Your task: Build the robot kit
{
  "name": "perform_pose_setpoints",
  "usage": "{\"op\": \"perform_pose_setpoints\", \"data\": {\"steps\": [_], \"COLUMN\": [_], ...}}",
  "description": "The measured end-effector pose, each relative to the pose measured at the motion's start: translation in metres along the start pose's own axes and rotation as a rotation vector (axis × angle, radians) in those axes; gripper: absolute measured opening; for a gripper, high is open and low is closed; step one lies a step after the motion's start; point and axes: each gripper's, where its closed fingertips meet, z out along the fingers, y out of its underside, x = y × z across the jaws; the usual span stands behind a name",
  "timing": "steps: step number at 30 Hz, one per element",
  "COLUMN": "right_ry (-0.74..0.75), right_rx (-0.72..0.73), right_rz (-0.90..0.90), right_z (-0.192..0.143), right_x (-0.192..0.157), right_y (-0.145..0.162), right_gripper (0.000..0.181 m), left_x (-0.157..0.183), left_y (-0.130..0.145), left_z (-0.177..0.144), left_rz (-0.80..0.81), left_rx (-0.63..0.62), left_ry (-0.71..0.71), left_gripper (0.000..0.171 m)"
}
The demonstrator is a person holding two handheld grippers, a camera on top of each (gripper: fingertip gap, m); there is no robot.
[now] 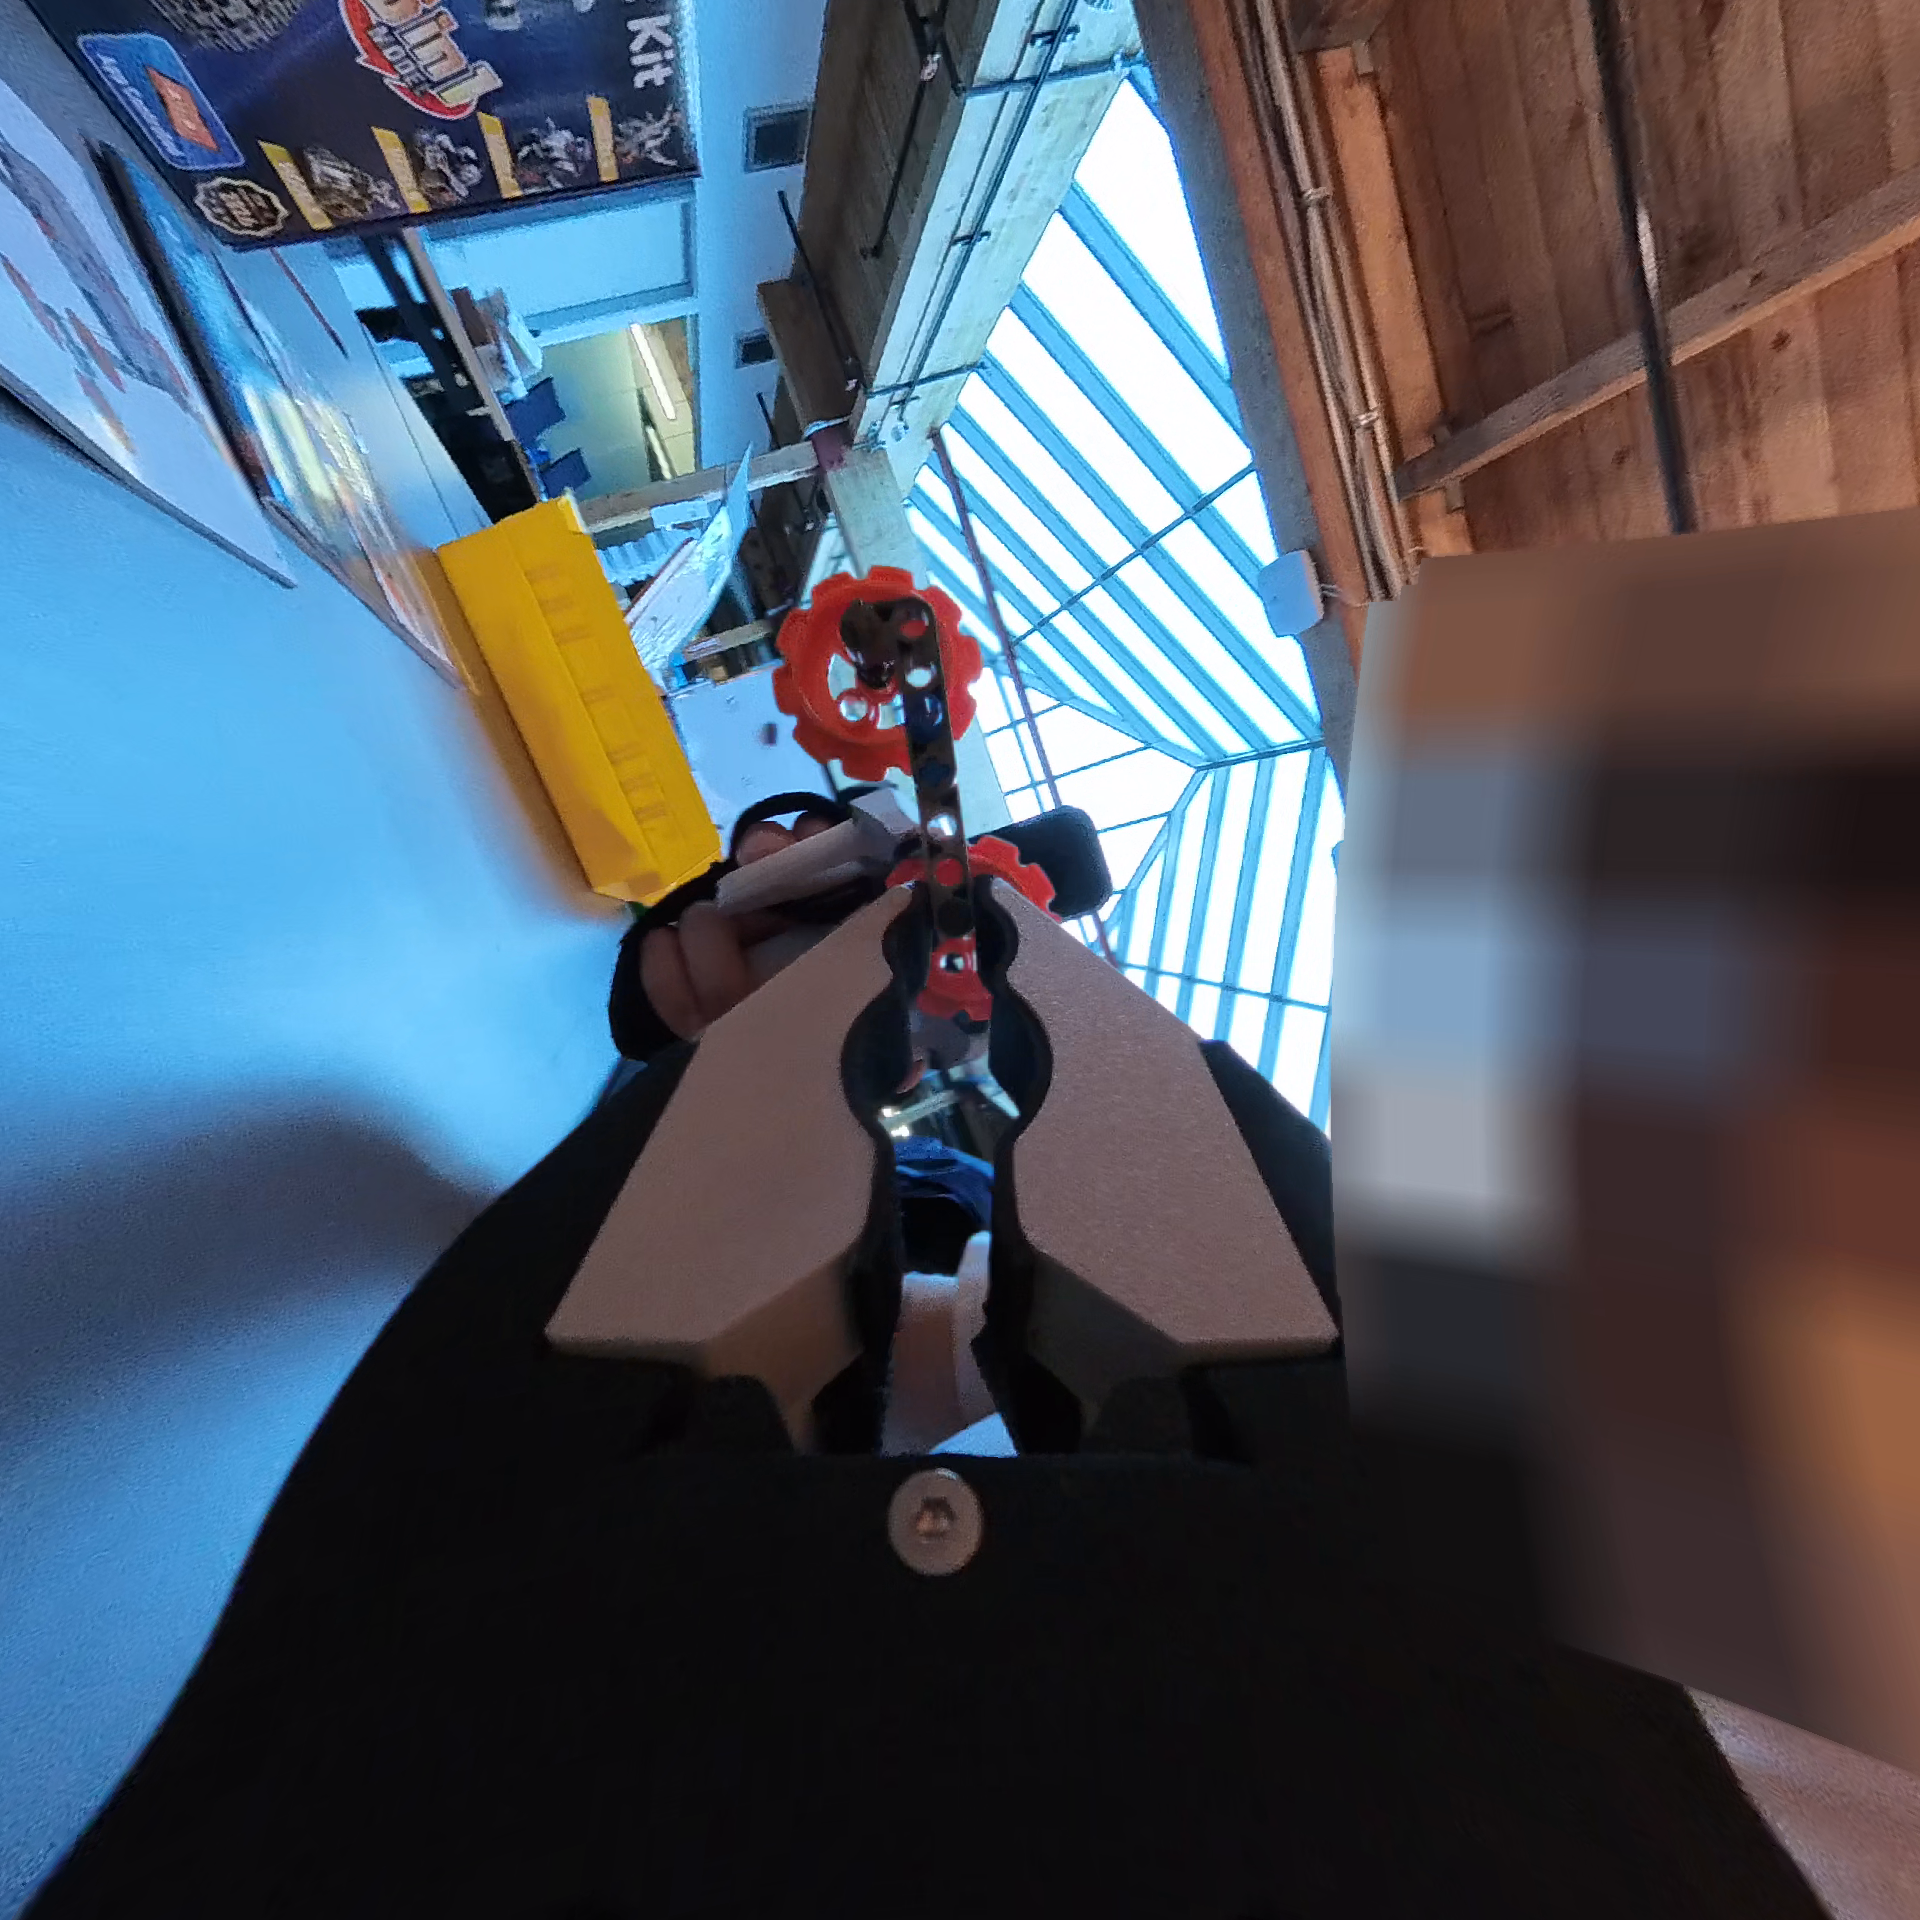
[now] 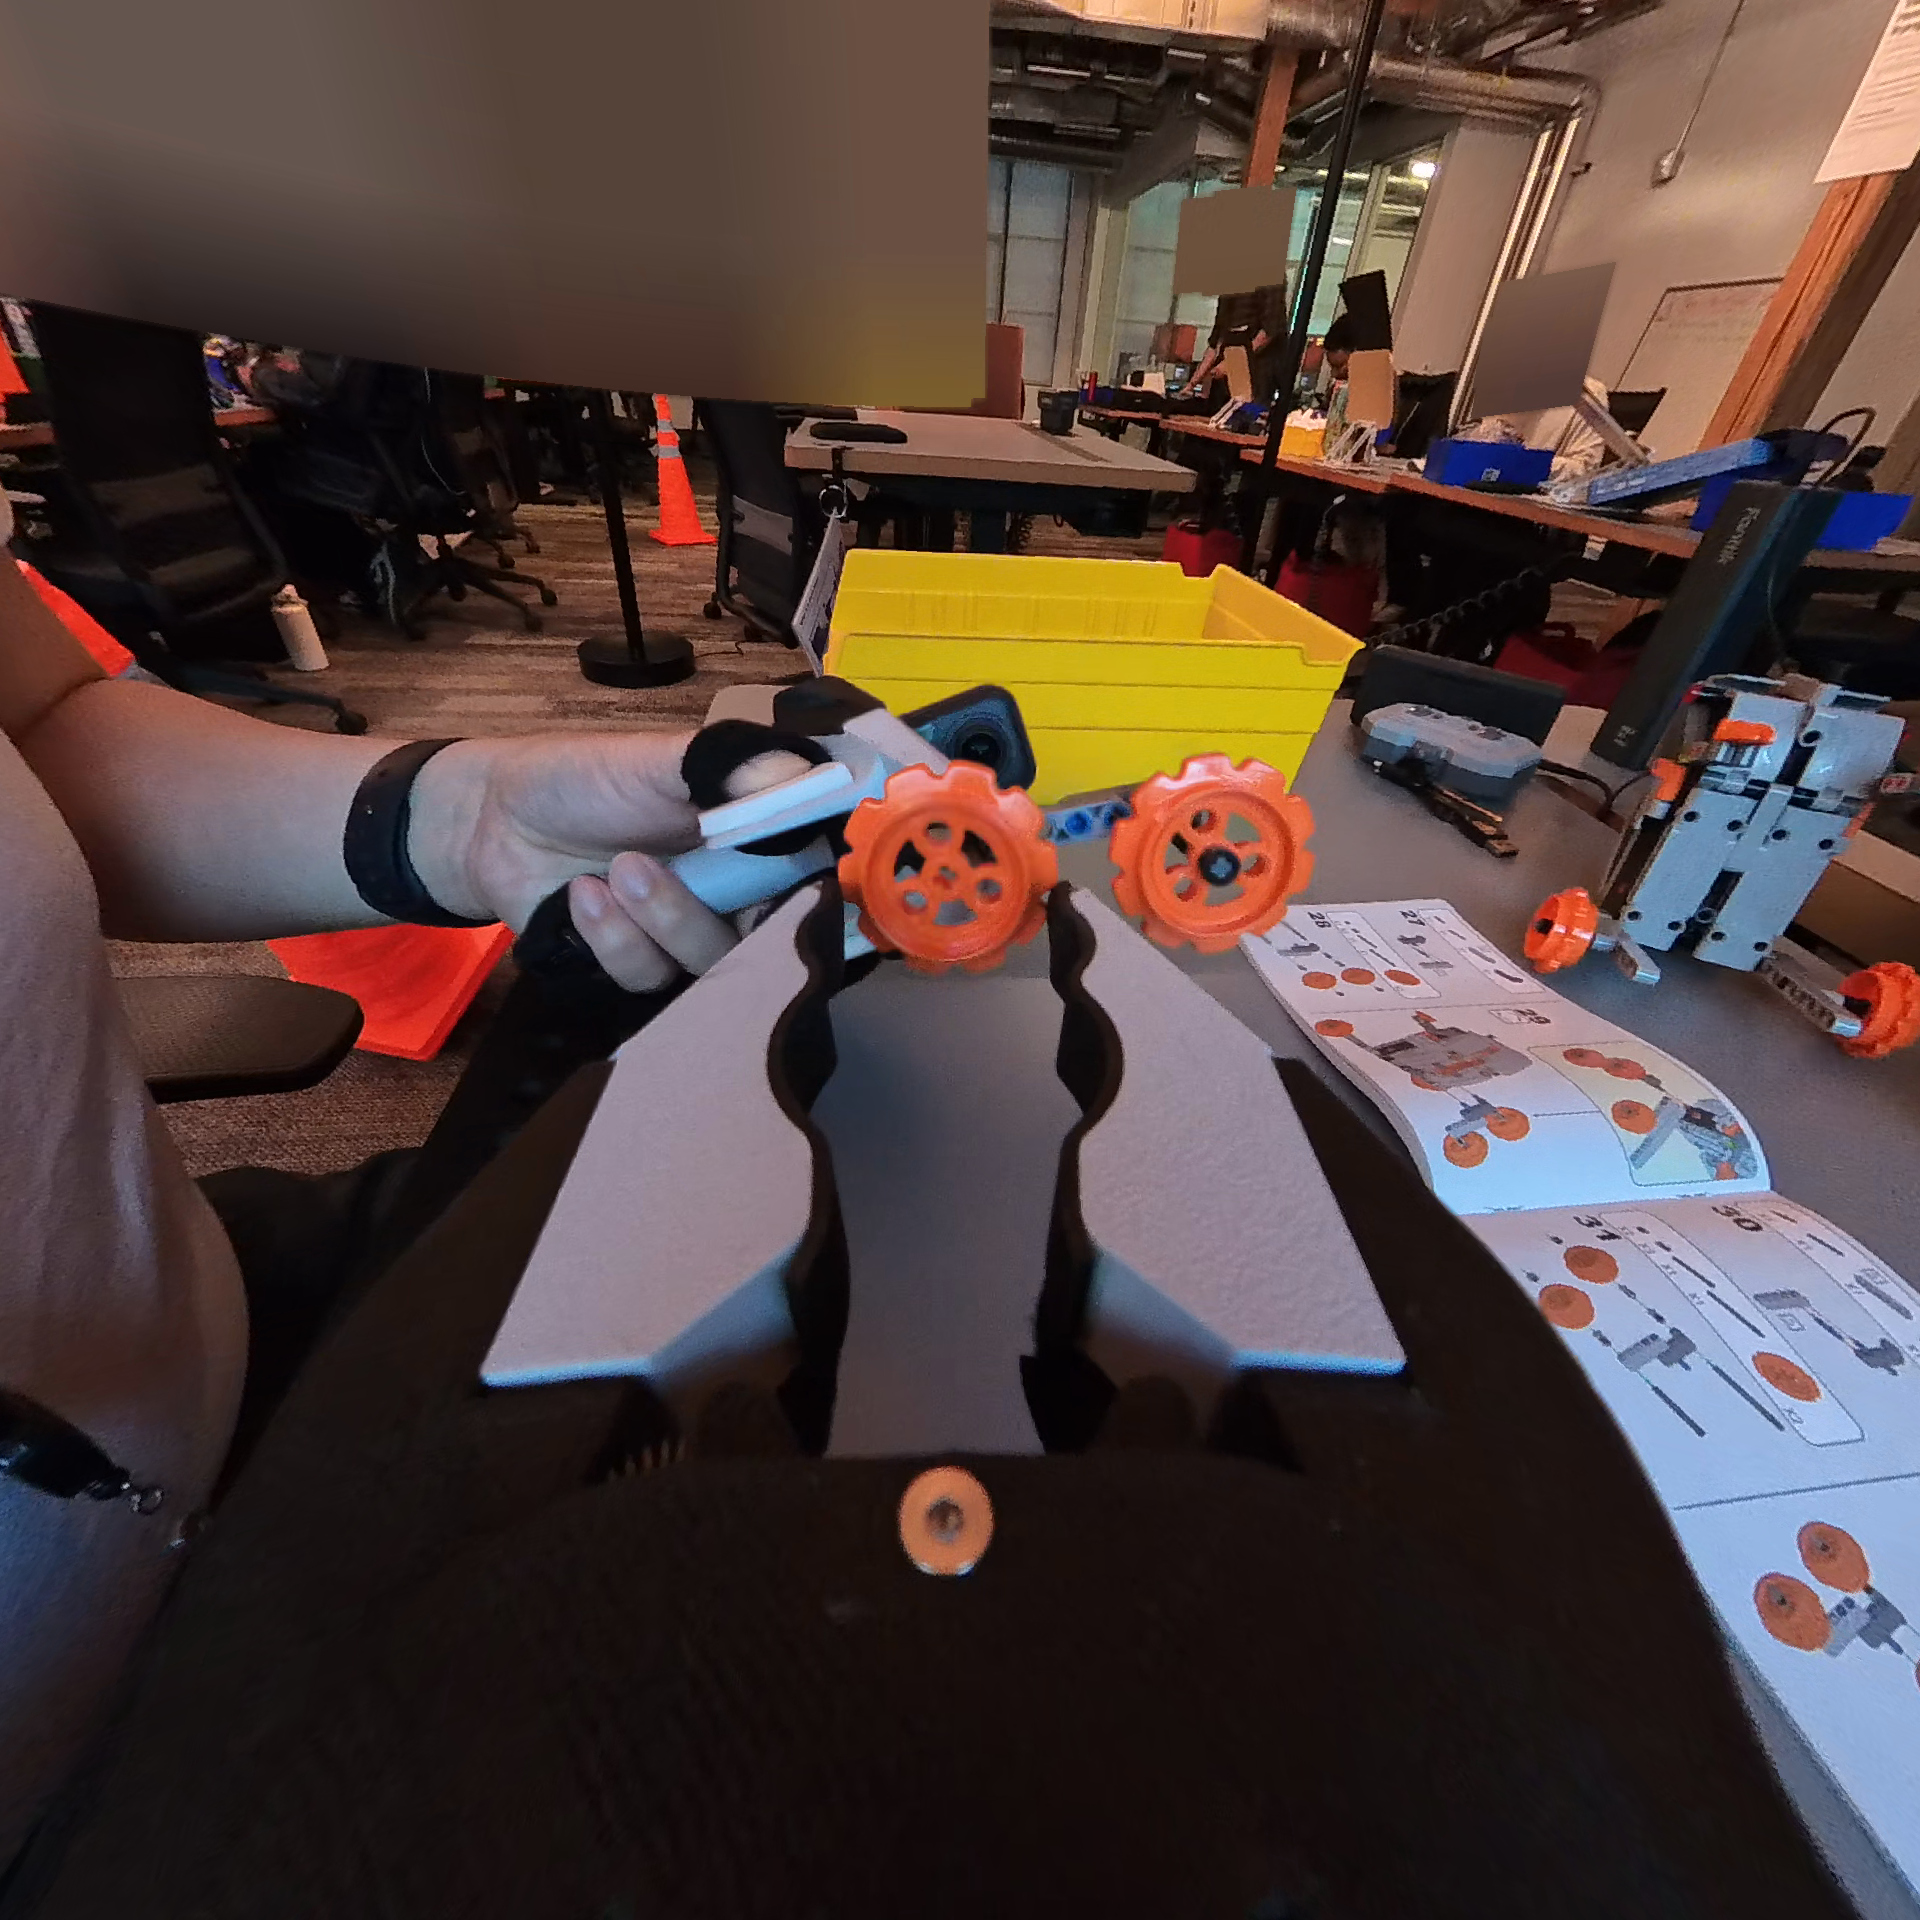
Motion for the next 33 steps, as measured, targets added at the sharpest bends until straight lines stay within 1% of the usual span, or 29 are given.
{"op": "perform_pose_setpoints", "data": {"steps": [1,2,4,6,11,15,21,26,30,33], "right_ry": [0.004,0.006,-0.004,0.004,0.011,-0.002,0.035,0.042,0.051,0.07], "right_rx": [-0.005,-0.021,-0.019,-0.029,-0.069,-0.064,-0.178,-0.236,-0.316,-0.39], "right_rz": [-0.003,-0.01,-0.026,-0.029,0.067,0.086,-0.028,-0.091,-0.144,-0.219], "right_z": [0.0,0.0,0.001,0.0,-0.002,-0.004,-0.004,-0.004,-0.002,0.0], "right_x": [0.001,0.001,-0.002,-0.002,0.006,0.005,0.008,0.007,0.006,0.006], "right_y": [0.001,0.004,0.004,0.005,0.018,0.02,0.035,0.044,0.058,0.069], "right_gripper": [0.038,0.033,0.03,0.03,0.03,0.03,0.03,0.03,0.029,0.029], "left_x": [0.003,0.006,0.004,0.004,-0.009,-0.01,-0.02,-0.027,-0.039,-0.048], "left_y": [0.0,0.001,0.004,0.004,0.003,0.006,0.011,0.015,0.018,0.019], "left_z": [0.0,0.001,0.003,0.003,0.001,0.001,-0.001,-0.005,-0.012,-0.017], "left_rz": [-0.019,-0.042,-0.047,-0.005,0.134,0.239,0.349,0.417,0.522,0.613], "left_rx": [0.004,0.004,0.0,-0.004,-0.029,-0.085,-0.194,-0.254,-0.336,-0.412], "left_ry": [0.025,0.051,0.034,0.012,-0.127,-0.198,-0.322,-0.414,-0.547,-0.66], "left_gripper": [0.004,0.004,0.004,0.004,0.003,0.004,0.004,0.005,0.004,0.005]}}
